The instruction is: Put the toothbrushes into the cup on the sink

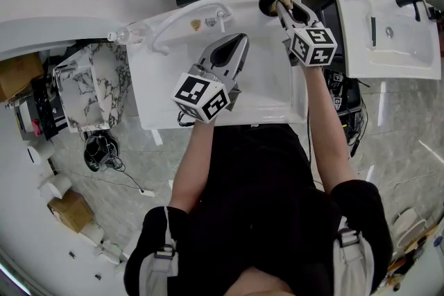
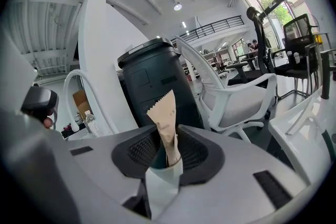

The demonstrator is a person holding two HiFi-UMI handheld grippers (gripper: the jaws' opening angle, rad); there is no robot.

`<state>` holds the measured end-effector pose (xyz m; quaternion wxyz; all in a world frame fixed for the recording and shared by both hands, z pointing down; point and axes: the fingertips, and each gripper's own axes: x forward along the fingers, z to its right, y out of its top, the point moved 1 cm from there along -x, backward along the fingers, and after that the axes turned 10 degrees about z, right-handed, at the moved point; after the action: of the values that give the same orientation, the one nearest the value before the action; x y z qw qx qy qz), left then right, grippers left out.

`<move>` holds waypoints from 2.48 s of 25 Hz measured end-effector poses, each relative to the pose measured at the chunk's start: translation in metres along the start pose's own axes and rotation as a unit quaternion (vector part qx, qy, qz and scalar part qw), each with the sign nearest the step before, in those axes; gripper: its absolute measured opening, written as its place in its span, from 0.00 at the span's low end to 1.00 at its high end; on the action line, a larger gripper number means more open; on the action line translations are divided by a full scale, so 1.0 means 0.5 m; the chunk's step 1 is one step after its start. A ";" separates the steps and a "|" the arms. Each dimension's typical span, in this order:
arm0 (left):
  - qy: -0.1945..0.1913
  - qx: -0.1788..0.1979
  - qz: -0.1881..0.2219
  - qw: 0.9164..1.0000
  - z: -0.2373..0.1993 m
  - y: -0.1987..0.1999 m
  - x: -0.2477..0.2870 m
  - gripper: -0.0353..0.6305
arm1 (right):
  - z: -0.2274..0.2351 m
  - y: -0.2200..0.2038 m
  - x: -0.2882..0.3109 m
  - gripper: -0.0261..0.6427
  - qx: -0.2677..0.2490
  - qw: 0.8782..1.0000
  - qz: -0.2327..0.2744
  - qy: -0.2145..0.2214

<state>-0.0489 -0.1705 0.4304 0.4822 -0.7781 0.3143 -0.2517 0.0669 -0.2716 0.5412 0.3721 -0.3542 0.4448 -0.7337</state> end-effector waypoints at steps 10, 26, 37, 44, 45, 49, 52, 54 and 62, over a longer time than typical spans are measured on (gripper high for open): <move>0.001 0.002 0.003 1.000 0.005 0.007 -0.002 0.07 | -0.002 0.009 -0.006 0.22 0.002 1.000 -0.002 0.002; -0.005 0.015 0.015 1.000 0.040 0.017 -0.025 0.07 | -0.017 0.035 -0.040 0.22 -0.011 1.000 0.010 0.007; -0.008 0.024 0.026 0.999 0.073 0.022 -0.045 0.06 | -0.029 0.048 -0.076 0.22 -0.018 1.000 0.017 0.010; -0.012 0.030 0.036 0.999 0.094 0.023 -0.054 0.06 | -0.043 0.060 -0.103 0.22 -0.025 0.999 0.024 0.020; -0.013 0.031 0.037 0.999 0.096 0.024 -0.054 0.07 | -0.045 0.063 -0.108 0.22 -0.027 0.999 0.026 0.021; -0.014 0.032 0.046 0.998 0.103 0.030 -0.057 0.07 | -0.064 0.073 -0.126 0.22 -0.036 0.998 0.029 0.033; -0.015 0.034 0.051 0.998 0.106 0.037 -0.057 0.07 | -0.088 0.084 -0.141 0.22 -0.046 0.997 0.032 0.046; -0.015 0.036 0.054 0.998 0.107 0.043 -0.058 0.07 | -0.107 0.093 -0.150 0.22 -0.051 0.996 0.036 0.055; -0.019 0.038 0.064 0.997 0.113 0.052 -0.059 0.06 | -0.174 0.140 -0.193 0.22 -0.066 0.992 0.068 0.078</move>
<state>-0.0357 -0.1242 0.3811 0.5328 -0.7420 0.3443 -0.2168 0.0547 -0.1776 0.4282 0.3611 -0.2880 0.5430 -0.7013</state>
